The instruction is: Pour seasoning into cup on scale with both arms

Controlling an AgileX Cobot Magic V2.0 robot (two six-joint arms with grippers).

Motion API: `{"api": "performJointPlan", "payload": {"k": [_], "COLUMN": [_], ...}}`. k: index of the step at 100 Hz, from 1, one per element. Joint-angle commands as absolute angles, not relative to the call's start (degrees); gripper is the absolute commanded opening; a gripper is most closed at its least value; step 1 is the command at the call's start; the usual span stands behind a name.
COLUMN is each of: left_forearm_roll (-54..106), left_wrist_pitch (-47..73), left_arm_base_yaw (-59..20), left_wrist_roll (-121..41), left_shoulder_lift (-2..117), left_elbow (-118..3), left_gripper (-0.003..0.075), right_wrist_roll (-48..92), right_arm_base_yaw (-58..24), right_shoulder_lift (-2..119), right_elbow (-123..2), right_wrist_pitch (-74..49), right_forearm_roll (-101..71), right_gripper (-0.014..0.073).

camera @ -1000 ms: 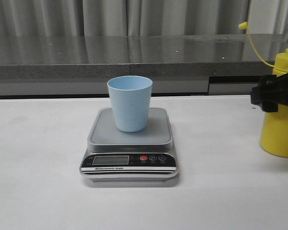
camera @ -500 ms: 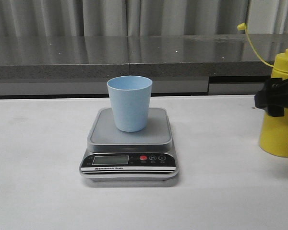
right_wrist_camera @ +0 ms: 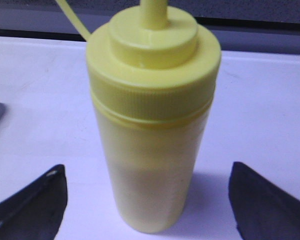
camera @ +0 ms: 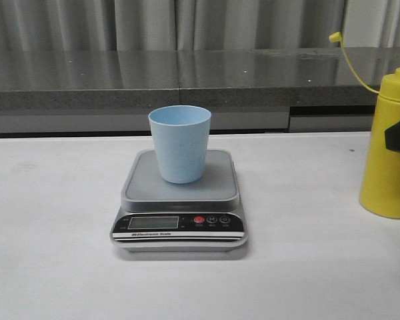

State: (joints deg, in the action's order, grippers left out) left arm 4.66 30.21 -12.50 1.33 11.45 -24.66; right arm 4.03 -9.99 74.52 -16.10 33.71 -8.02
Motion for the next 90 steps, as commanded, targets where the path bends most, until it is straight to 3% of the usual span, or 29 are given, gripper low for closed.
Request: {"api": "performJointPlan", "payload": {"k": [1,19,38,52,90], "left_forearm_roll": [5.01,5.01,5.01,5.01,5.01], "left_wrist_pitch": [25.72,25.72,25.72,25.72,25.72], "left_arm_base_yaw": [-12.4,-12.4,-12.4,-12.4,-12.4], "left_wrist_roll": [1.62,1.62,1.62,1.62,1.62], "left_shoulder_lift": [11.91,11.91,11.91,11.91,11.91], "left_elbow": [-26.14,-26.14,-26.14,-26.14,-26.14], "left_gripper": [-0.002,-0.002,-0.002,-0.002,-0.002], "right_wrist_roll": [3.99,3.99,3.99,3.65,-5.99], "right_arm_base_yaw": [-9.66,-9.66,-9.66,-9.66,-9.22], "right_shoulder_lift": [69.03,58.59,48.58,41.45,26.37], "right_elbow": [-16.44,-16.07,-16.07,-16.07,-14.48], "right_wrist_pitch": [33.05,20.73,10.27,5.91,0.0], "right_forearm_roll": [-7.69,-7.69,-5.63,-3.03,3.46], "right_gripper": [0.0622,0.0423,0.0103,-0.0074,-0.0057]}}
